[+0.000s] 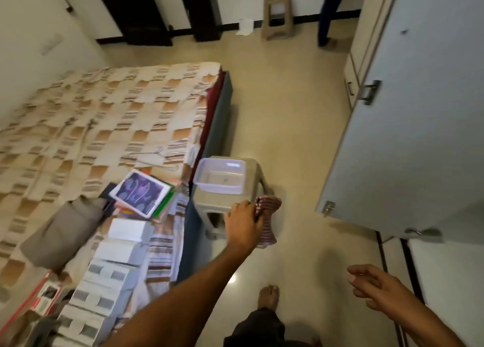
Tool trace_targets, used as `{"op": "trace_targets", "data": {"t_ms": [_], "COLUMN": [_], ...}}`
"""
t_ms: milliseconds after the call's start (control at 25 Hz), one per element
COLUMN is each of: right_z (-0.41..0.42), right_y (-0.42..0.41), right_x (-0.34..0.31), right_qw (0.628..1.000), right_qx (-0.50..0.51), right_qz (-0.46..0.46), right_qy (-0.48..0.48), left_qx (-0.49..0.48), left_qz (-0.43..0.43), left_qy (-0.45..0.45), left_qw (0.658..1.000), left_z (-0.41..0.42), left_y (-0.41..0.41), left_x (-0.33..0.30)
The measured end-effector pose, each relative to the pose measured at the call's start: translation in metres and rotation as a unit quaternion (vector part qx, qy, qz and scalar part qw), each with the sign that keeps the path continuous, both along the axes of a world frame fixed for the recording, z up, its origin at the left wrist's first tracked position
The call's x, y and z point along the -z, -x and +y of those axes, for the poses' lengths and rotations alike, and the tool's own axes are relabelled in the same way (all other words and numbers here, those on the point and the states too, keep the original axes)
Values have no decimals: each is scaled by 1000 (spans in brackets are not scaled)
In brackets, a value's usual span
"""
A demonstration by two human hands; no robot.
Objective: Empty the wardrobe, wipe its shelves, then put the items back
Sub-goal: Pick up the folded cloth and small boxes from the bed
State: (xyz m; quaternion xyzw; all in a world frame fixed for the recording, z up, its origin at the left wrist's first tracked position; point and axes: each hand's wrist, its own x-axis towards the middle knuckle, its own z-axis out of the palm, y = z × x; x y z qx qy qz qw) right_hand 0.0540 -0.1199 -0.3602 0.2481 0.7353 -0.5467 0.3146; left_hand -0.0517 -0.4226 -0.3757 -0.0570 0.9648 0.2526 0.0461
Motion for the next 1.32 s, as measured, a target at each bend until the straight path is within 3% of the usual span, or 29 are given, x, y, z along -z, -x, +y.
{"op": "trace_targets", "data": {"t_ms": [80,160,240,400,680,760,840,880,920,1040,1160,1320], "right_z": [-29,-58,-87,-138,-203,-208,-210,-210,-211,-213,-221,-247], "right_y": [26,52,76,120,192,211,219,223,226,230,242,272], "right_x": [-4,-4,-3,8,16,17,12,12,11,11,11,20], "right_qw": [997,992,985,981,980,983,985,987,987,985,984,977], "right_qx": [-77,-126,-170,-193,-182,-159,-144,-134,-126,-131,-142,-186], "right_qz": [12,23,21,7,-66,-71,-75,-78,-78,-87,-93,-95], "right_qy": [-2,-2,-4,-15,-38,-48,-50,-52,-55,-64,-58,-31], "left_qx": [-26,-86,-191,-341,-420,-416,-393,-379,-366,-345,-348,-390], "left_qz": [21,5,-38,-80,-122,-161,-194,-211,-228,-257,-282,-237], "left_qy": [67,68,-39,-203,-262,-373,-541,-584,-581,-485,-459,-429], "left_qw": [997,994,980,914,860,814,718,686,691,761,767,779], "left_z": [-44,-86,-122,-172,-224,-225,-223,-224,-226,-229,-240,-271], "left_y": [-1,4,12,46,152,198,231,245,253,240,198,147], "left_x": [-1,14,36,67,104,113,112,115,122,137,153,135]}}
